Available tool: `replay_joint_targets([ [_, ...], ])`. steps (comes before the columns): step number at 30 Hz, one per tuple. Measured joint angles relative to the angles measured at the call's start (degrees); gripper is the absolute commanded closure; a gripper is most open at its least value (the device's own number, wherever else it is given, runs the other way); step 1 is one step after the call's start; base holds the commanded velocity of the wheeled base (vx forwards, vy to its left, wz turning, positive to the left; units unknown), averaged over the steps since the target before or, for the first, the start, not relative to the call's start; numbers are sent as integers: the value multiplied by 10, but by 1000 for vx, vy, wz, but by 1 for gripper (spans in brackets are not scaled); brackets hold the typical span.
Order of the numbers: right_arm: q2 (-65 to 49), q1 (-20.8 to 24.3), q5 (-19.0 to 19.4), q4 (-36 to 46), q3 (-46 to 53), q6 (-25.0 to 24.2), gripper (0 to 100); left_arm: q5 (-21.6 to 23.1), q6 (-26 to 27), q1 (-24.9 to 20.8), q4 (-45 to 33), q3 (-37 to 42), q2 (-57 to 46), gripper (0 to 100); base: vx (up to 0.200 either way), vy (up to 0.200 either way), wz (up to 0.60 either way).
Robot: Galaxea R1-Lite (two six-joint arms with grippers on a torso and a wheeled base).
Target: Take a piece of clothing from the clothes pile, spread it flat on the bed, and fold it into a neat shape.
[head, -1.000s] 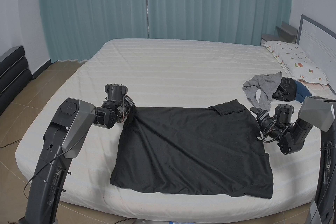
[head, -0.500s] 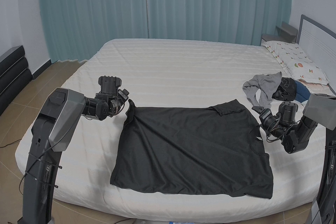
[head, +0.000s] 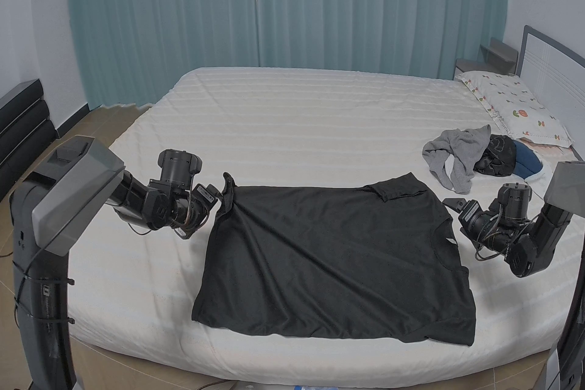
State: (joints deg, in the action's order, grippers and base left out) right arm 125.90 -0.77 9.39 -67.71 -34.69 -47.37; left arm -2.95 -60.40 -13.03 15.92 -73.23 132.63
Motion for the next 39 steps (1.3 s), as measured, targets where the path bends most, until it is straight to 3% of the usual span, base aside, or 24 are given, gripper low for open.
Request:
replay_joint_targets([
  [6, -24, 0, 13, -20, 57, 11, 0, 42, -33, -16, 20, 124, -71, 0, -167, 0, 0],
  [17, -45, 5, 21, -29, 99, 17, 0, 73, -62, -34, 161, 280, -134, 0, 0, 0, 0],
  [20, -46, 10, 21, -29, 104, 18, 0, 86, -64, -35, 168, 300, -139, 0, 0, 0, 0],
  [32, -45, 21, 20, -30, 112, 20, 0, 110, -79, -43, 168, 317, -146, 0, 0, -200, 0],
  [39, -44, 20, 19, -30, 113, 20, 0, 105, -78, -42, 169, 325, -149, 0, 0, 0, 0],
])
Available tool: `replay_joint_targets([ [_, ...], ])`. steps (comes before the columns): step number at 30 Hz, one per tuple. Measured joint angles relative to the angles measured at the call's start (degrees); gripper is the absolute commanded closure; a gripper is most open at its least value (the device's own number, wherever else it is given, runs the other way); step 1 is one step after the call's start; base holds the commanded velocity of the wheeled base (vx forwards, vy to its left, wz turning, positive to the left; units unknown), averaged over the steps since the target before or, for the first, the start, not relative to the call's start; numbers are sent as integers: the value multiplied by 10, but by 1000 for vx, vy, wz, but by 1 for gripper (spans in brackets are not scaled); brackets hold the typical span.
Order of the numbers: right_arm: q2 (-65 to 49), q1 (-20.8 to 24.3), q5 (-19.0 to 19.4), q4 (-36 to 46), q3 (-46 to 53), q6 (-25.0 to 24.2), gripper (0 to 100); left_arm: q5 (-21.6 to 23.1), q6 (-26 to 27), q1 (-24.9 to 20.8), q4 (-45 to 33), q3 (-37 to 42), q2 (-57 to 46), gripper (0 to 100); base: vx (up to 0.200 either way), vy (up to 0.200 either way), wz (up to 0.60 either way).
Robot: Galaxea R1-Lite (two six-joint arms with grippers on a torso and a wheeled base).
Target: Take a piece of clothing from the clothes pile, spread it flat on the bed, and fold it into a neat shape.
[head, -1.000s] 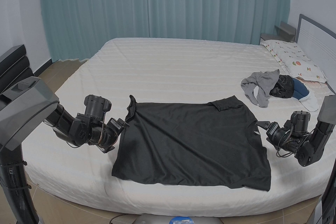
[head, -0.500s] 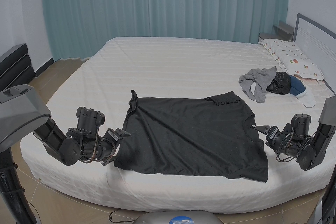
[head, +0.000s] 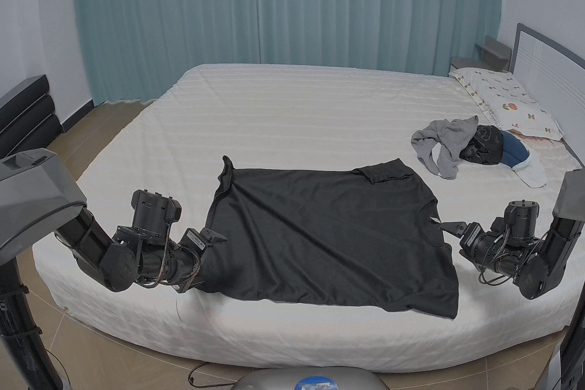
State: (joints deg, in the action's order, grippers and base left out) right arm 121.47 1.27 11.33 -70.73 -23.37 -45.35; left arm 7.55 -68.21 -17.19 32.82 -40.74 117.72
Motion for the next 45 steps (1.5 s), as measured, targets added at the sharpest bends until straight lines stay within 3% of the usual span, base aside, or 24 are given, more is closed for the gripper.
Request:
replay_joint_targets([
  [9, -1, 5, 0, 0, 6, 0, 0, -19, 18, 7, -4, 15, -10, 0, 0, 0, 0],
  [15, 0, 5, 0, 0, 8, 1, 0, -56, 57, 7, -6, 32, -13, 0, 0, 0, 0],
  [38, 13, 5, 1, 1, 9, 10, 0, -109, 87, 33, 0, 8, 72, 0, 0, 0, 0],
  [39, 15, 6, 1, 1, 9, 11, 0, -109, 87, 33, -1, 7, 75, 100, 0, 0, 0],
  [45, 22, 10, 0, 0, 9, 15, 0, -110, 88, 36, -3, -9, 86, 100, 0, 0, 0],
])
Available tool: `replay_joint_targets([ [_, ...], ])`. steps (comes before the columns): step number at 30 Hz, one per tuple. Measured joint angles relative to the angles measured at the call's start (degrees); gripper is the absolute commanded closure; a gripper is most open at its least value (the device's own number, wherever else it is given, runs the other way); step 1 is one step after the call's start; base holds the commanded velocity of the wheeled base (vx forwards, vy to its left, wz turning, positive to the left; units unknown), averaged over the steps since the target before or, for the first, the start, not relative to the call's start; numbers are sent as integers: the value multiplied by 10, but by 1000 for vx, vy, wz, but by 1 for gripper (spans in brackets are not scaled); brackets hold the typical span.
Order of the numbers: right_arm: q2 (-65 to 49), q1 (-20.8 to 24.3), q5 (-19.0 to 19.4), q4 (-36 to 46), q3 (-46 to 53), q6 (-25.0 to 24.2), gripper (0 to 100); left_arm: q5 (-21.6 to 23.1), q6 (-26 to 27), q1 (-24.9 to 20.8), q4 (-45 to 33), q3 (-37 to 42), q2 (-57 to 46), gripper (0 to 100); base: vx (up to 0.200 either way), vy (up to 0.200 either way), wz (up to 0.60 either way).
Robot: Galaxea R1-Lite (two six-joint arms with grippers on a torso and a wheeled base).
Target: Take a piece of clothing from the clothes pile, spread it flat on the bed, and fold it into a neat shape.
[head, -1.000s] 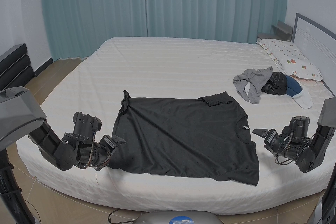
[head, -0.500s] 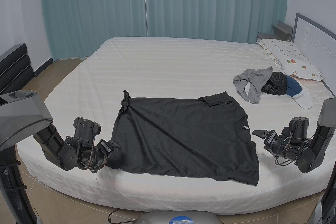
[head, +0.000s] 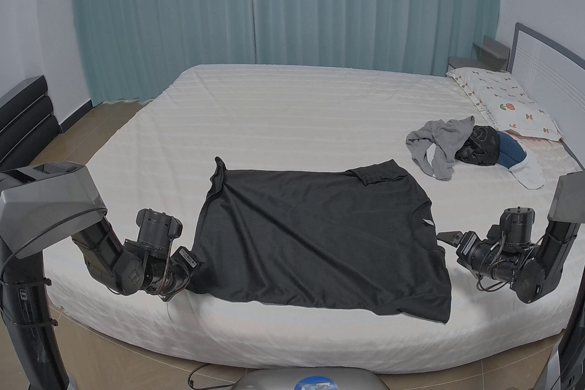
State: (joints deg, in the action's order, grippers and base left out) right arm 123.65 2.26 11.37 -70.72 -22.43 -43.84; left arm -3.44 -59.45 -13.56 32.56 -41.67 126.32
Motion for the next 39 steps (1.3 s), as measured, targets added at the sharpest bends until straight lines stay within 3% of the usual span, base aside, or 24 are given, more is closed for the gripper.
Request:
replay_joint_targets([
  [15, 55, 10, 0, -1, -12, 4, 0, -1, 0, 4, -3, 12, -27, 100, 0, 0, 0],
  [23, 87, 4, -2, -3, -19, 31, 0, -1, 0, 4, -3, 14, -39, 100, 0, 0, 0],
  [24, 89, 4, -2, -4, -20, 32, 100, -1, 0, 4, -3, 14, -39, 100, 0, 0, 0],
  [39, 97, 1, -4, -10, -71, 31, 100, -9, -8, 17, 1, 9, -47, 100, 0, 0, 0],
])
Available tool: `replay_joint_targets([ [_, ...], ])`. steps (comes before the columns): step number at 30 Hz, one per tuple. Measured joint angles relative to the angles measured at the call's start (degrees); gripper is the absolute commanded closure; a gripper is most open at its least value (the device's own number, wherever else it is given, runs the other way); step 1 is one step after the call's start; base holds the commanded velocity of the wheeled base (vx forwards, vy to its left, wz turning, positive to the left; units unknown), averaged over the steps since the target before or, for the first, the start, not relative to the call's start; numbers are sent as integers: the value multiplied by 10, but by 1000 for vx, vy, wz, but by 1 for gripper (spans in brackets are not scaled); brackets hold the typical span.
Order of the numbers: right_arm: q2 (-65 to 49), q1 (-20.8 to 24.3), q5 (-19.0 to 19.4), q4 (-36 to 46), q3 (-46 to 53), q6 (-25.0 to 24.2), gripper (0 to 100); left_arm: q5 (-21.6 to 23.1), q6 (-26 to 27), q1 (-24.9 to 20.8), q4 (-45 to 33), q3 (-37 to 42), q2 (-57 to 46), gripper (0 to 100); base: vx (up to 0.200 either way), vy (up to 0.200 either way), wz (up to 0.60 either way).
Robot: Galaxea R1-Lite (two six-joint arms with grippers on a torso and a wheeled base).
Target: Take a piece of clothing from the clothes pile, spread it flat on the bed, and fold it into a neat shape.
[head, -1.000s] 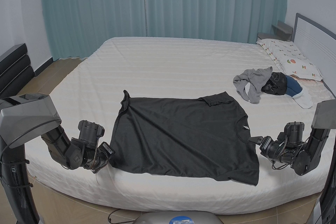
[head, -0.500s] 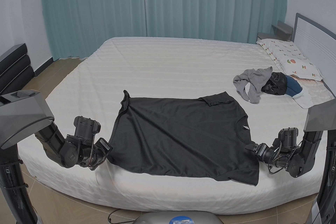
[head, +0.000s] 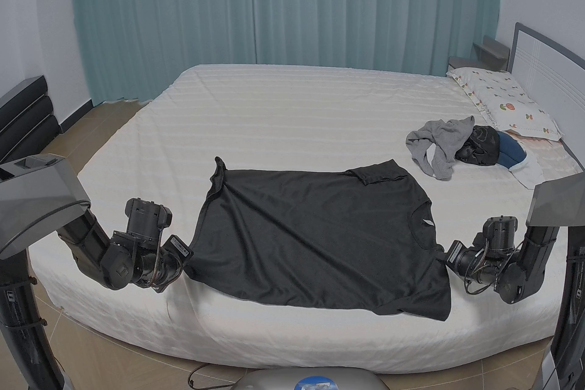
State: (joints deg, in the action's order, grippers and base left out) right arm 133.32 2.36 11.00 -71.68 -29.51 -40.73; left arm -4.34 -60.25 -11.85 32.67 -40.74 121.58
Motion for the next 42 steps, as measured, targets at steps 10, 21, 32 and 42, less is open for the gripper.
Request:
replay_joint_targets([
  [10, 8, -9, -1, 52, -129, 0, 100, -38, -12, 7, 49, -4, -1, 100, 0, 0, 0],
  [21, 62, -8, -1, 145, -314, 0, 100, -45, -34, 8, 85, -1, 2, 100, 0, 0, 0],
  [32, 132, 1, -12, 184, -439, 0, 100, -43, -50, 9, 100, 0, 10, 100, 0, 0, 0],
  [42, 161, -3, -30, 167, -454, -1, 0, -39, -51, 10, 100, 1, 15, 100, 0, 0, 0],
])
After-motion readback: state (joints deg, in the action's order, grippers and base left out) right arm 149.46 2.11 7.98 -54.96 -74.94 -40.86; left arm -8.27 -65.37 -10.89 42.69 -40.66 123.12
